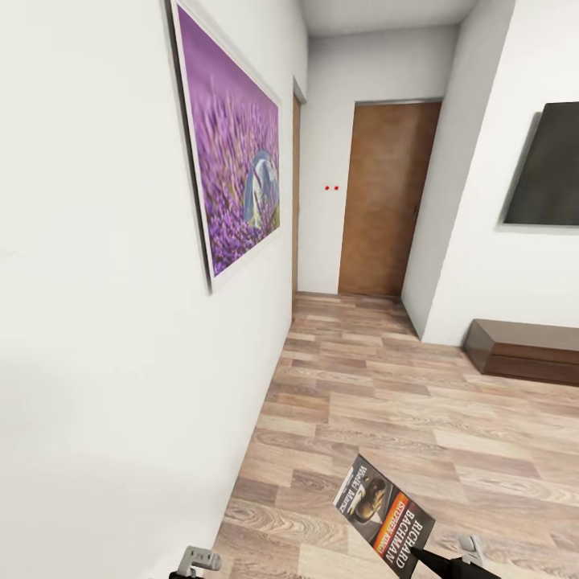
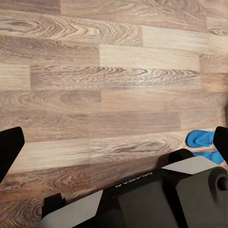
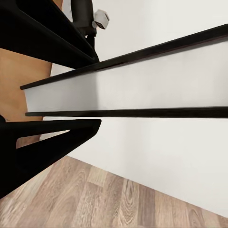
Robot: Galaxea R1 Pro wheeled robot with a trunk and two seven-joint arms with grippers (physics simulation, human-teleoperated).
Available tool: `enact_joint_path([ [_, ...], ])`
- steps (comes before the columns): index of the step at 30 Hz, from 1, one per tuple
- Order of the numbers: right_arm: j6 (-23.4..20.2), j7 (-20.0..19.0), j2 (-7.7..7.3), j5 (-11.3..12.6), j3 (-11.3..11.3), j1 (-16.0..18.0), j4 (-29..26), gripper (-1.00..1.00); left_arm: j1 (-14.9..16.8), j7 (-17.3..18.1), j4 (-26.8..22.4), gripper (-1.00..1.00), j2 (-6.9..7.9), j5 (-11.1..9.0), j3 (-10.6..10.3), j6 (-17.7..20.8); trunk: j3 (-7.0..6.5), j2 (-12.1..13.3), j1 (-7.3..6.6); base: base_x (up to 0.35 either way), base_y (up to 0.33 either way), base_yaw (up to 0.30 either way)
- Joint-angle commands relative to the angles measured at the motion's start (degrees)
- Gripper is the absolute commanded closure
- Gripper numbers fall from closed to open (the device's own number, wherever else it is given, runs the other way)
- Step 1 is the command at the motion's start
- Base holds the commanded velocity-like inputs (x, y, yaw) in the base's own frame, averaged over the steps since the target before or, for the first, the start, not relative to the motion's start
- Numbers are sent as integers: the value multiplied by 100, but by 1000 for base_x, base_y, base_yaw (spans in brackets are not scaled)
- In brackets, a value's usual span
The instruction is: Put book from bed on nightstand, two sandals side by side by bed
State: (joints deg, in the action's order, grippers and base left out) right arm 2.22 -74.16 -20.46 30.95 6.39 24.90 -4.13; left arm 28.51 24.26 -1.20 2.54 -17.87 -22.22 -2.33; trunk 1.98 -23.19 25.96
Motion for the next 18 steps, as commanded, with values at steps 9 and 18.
enact_joint_path([
  [9,20,-11,-2,43,53,6,0,100,6,17,6,-100,1,-41,-52,-19,13,-13,4,99,0,0],
  [18,21,-11,-2,43,54,6,0,100,6,18,6,-100,1,-41,-50,-21,13,-13,4,123,0,0],
])
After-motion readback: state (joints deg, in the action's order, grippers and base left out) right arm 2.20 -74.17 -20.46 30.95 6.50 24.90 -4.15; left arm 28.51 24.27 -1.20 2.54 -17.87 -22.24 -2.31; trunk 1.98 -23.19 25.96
